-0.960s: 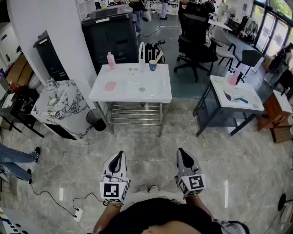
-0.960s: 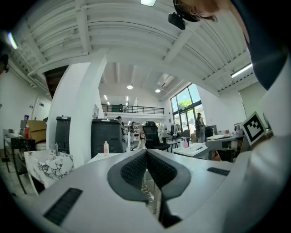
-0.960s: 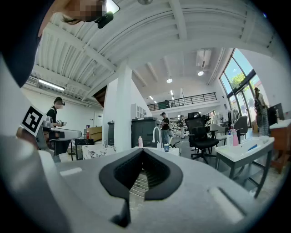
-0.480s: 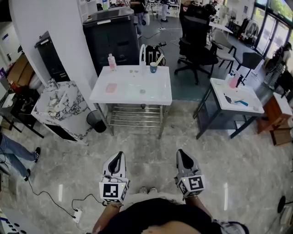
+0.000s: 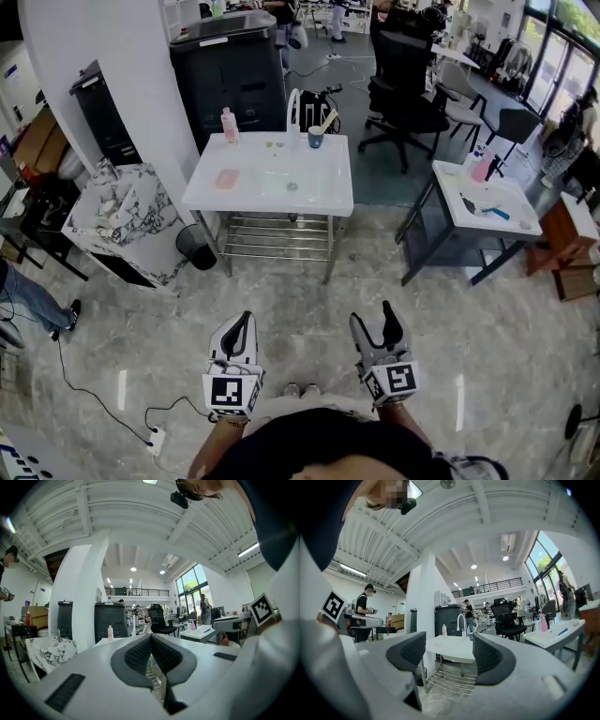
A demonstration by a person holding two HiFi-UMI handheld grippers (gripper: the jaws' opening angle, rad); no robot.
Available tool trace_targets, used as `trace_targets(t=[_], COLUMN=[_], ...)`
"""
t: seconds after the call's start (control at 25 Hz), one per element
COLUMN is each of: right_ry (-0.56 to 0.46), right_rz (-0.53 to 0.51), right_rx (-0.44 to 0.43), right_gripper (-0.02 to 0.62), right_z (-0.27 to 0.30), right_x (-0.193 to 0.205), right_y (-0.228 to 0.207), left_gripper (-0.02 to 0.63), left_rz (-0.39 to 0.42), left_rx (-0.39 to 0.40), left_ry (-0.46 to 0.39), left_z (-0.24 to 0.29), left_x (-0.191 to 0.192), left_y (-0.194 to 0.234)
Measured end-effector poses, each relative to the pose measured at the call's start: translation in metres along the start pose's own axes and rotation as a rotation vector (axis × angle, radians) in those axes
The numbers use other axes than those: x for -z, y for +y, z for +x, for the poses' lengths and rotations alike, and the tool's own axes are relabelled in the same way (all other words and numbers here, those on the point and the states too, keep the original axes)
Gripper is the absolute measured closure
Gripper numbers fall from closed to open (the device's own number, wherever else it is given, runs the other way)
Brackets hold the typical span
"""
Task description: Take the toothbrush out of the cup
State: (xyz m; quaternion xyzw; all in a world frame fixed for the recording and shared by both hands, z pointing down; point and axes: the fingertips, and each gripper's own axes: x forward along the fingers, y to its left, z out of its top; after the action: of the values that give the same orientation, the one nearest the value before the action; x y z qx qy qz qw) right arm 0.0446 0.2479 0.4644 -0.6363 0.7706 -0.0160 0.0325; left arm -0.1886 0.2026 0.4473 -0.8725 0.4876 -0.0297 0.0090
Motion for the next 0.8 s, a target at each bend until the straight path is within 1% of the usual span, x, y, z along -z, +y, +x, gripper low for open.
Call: trace_targets(t=[0.12, 0.28, 0.4, 0.56, 0.68, 0.8], right_ry=[-0.022, -0.002, 0.007, 0.011, 0.006, -0.009], right_rz=[-0.025, -0.065, -0.05, -0.056, -0.058, -0.052], right_rx=[0.015, 0.006, 0.002, -0.002, -0.036, -0.062], right_gripper=[0.251, 0.224, 0.222, 0.222, 0.222, 0.222], right_z=[0.004, 0.013, 0.021, 0.033, 0.041, 0.05], right_x=[-0.004, -0.003, -0.003, -0.002, 0.0, -0.004], right_y=[-0.003, -0.005, -0.008, -0.015, -0.021, -0.029], left_gripper=[0.604, 0.604, 0.604, 0.604, 0.604, 0.604], left_rz=[-0.002, -0.007, -0.005, -0.007, 0.001, 0.015], left_rx=[-0.005, -0.019, -0.034, -0.048, -0.052, -0.059], left_ry=[0.01, 0.014, 0.01, 0.006, 0.0, -0.024], left_z=[0.001, 0.005, 0.011, 0.025, 0.038, 0.05], left_x=[0.004, 0.003, 0.004, 0.004, -0.001, -0.01], left_y=[0.002, 0.007, 0.011, 0.014, 0.011, 0.006])
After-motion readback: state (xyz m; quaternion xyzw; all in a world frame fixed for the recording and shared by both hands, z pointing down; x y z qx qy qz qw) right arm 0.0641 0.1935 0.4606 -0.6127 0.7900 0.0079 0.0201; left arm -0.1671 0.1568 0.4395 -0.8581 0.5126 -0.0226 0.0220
